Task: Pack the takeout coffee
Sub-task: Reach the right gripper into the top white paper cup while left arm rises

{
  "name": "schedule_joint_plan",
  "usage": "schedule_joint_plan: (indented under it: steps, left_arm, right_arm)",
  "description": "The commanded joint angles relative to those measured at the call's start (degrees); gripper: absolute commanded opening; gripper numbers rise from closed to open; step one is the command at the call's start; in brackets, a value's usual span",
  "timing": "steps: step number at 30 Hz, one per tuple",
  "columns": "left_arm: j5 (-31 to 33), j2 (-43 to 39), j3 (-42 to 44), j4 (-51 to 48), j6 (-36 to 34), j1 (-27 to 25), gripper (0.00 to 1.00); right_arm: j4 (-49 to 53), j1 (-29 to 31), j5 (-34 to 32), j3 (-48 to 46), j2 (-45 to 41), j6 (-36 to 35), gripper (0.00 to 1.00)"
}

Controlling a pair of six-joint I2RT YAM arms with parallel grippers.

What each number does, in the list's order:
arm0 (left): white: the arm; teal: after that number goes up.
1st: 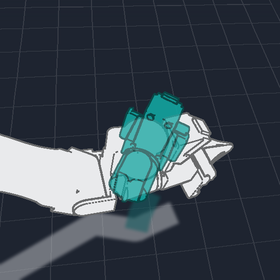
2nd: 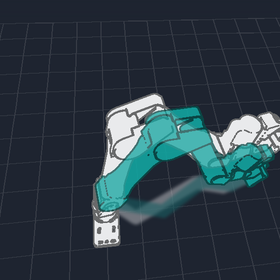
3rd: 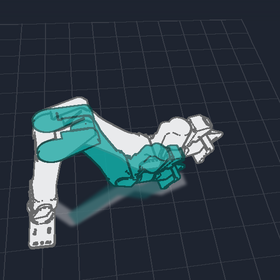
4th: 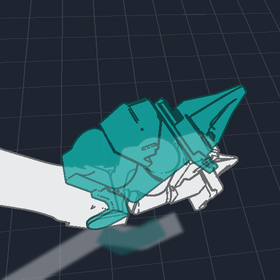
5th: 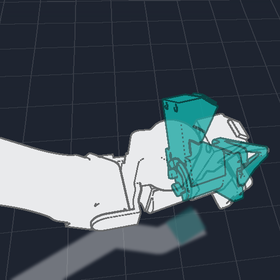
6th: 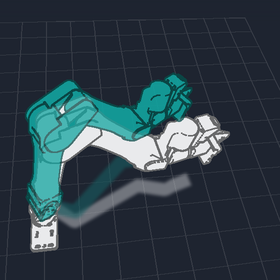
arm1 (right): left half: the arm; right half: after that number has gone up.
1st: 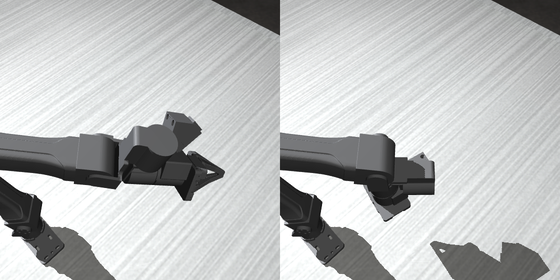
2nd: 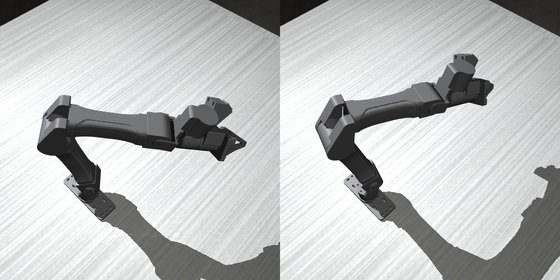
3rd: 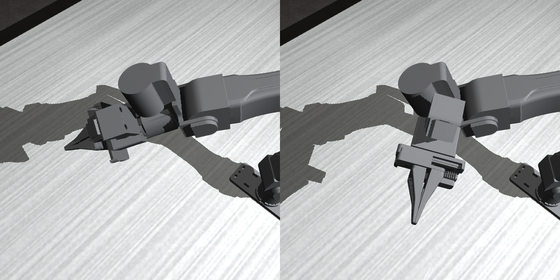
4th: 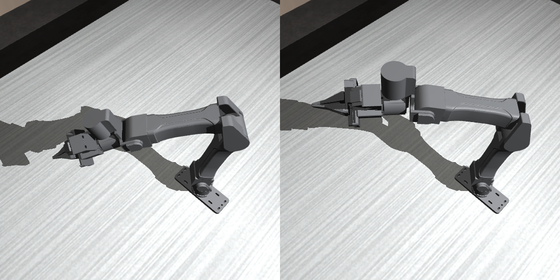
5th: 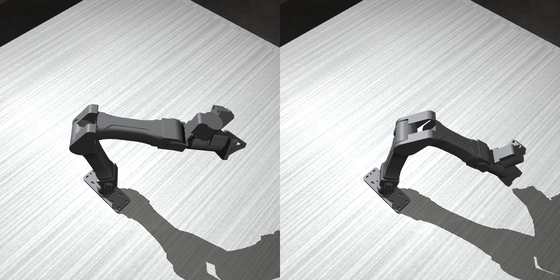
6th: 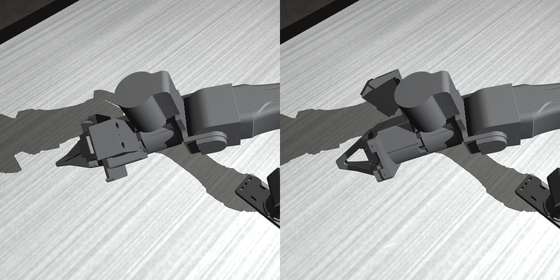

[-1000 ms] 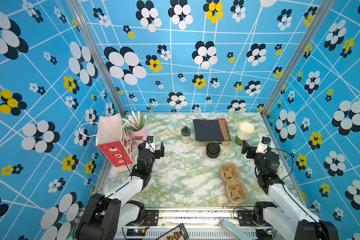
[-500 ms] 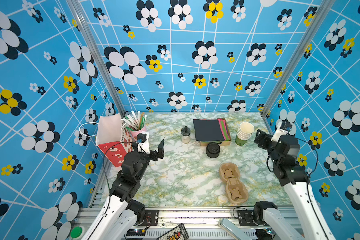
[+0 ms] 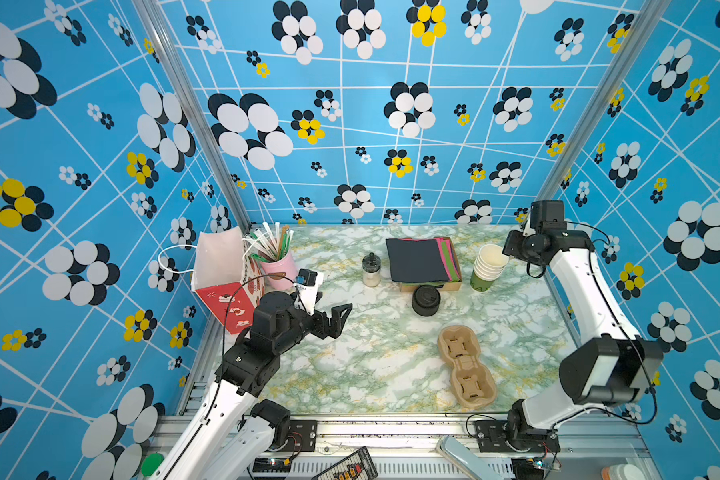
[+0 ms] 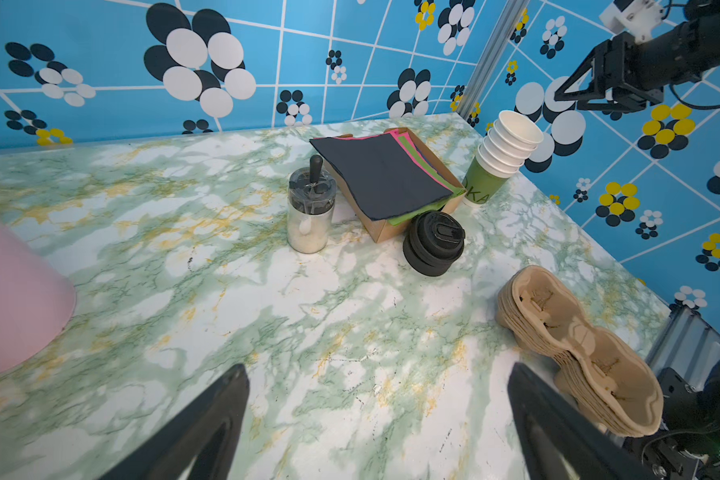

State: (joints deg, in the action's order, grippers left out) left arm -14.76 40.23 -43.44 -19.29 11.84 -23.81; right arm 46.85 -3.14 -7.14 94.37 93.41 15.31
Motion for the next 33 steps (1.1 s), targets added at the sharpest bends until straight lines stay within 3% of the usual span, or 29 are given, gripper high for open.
schedule_joint_plan:
  steps: [1,5,24,33]
  left_arm:
    - [-2.2,0.1,1.3,2.7,2.5,-0.8,0.98]
    - [-1.7,0.8,1.6,3.2,2.5,-1.1,0.98]
    - [-0.3,3.6,2.8,6.0,4.0,-1.6,0.98]
    - [0.2,4.6,3.0,6.5,4.3,-2.0,0.98]
  right_arm:
    - [6.4,-0.2,1.7,6.6,4.1,-1.1,0.56]
    - [8.1,-0.1,1.1,10.6,8.3,-1.6,0.47]
    - [8.9,-0.2,1.1,10.1,14.0,-4.5,0.27]
    - [9.0,-0.5,0.7,9.4,14.8,-5.3,0.25]
